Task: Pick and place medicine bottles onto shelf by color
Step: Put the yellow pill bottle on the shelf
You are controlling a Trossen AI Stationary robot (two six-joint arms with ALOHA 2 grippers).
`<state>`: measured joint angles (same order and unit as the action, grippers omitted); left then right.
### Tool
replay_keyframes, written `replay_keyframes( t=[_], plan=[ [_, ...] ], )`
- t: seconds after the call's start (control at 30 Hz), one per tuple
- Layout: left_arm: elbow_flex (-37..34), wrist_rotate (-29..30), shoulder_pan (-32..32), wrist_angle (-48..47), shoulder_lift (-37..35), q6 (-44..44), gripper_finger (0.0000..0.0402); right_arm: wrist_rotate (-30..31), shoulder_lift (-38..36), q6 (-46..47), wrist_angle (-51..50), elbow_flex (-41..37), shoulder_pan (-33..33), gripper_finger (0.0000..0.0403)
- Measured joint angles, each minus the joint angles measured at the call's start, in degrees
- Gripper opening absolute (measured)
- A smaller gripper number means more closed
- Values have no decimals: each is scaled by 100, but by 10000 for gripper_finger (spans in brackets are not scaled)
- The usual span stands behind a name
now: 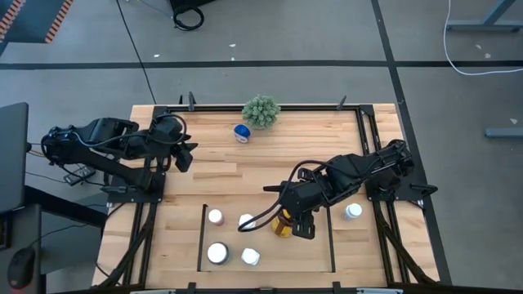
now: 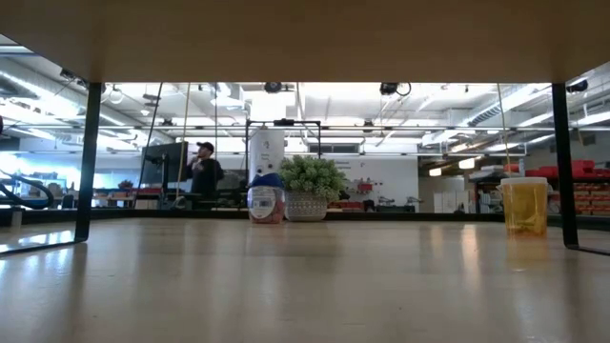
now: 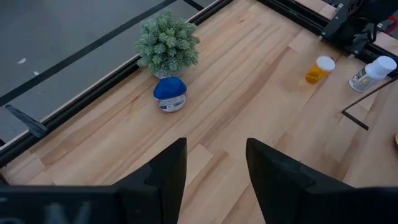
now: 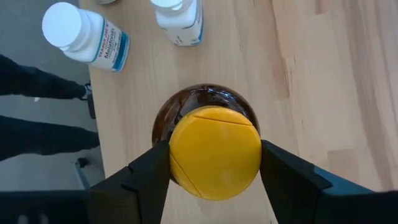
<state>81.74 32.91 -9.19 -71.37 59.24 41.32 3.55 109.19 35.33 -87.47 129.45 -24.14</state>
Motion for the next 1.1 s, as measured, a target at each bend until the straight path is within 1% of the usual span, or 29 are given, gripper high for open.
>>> replay_keyframes(
  t=[0.23, 0.43, 0.57, 0.73, 0.97, 1.1],
  plan=[
    [0, 1, 1, 0, 0, -5, 172, 0, 0, 2, -1, 0, 0, 233],
    [-1, 1, 0, 0, 0, -14, 172, -1, 0, 4, 112, 0, 0, 264],
    [-1, 1, 0, 0, 0, -17, 172, 0, 0, 4, 299, 0, 0, 277],
    [0, 1, 1, -2, 0, -17, 172, -33, 0, 39, 371, 0, 0, 282],
    [-1, 1, 1, -1, 0, -15, 172, -445, 0, 260, 366, 0, -2, 282],
    [-1, 4, 0, -2, 0, -17, 172, -433, 0, 306, 368, 0, -2, 282]
  ],
)
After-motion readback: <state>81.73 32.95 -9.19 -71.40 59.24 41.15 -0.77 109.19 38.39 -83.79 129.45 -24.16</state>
